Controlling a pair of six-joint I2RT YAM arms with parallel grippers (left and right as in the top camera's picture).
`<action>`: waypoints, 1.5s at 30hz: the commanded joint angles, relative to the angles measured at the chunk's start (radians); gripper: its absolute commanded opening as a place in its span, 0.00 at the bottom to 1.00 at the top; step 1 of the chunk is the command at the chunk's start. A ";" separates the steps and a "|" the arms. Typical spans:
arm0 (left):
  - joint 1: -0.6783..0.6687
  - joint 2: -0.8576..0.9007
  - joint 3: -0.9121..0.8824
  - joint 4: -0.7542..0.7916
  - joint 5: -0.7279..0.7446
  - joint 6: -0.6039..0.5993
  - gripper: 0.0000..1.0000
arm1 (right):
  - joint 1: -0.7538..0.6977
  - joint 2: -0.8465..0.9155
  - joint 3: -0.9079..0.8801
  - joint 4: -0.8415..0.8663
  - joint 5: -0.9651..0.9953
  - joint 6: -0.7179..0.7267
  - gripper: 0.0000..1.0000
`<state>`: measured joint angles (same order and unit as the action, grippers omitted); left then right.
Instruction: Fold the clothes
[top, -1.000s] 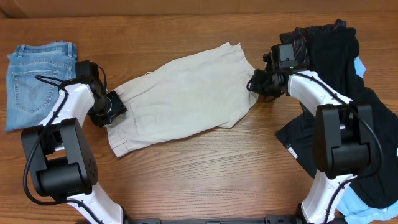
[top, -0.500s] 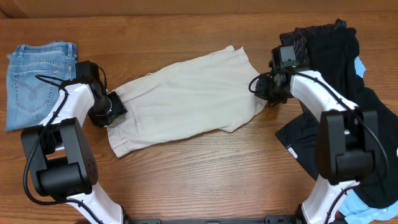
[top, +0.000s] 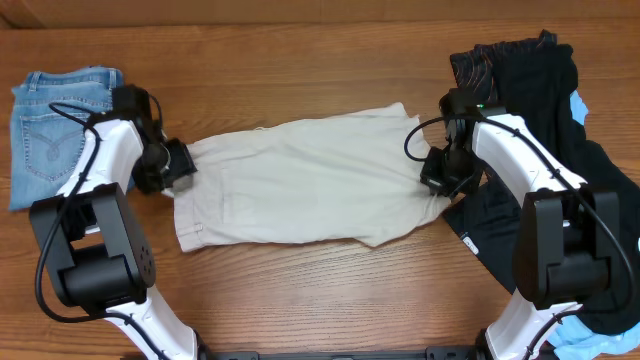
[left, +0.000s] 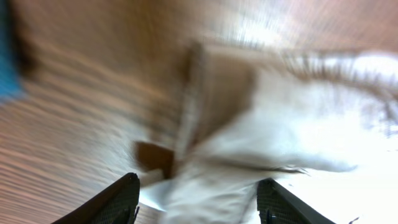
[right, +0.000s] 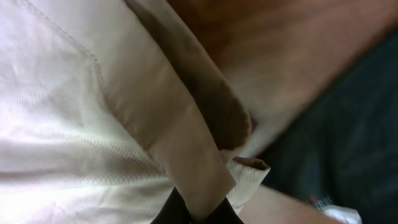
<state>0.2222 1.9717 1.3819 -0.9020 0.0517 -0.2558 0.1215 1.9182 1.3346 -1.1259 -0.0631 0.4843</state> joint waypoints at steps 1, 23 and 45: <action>0.009 0.008 0.111 -0.014 -0.033 0.039 0.66 | 0.009 -0.022 0.000 -0.060 0.059 0.044 0.04; 0.007 0.008 0.154 -0.273 0.121 0.043 0.76 | 0.014 -0.076 0.166 -0.031 0.150 -0.047 0.40; 0.006 0.008 0.153 -0.267 0.121 0.043 0.79 | 0.013 0.110 0.162 0.389 0.057 -0.329 0.40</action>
<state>0.2249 1.9717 1.5166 -1.1709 0.1612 -0.2314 0.1326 2.0121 1.4830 -0.7567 0.0063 0.1696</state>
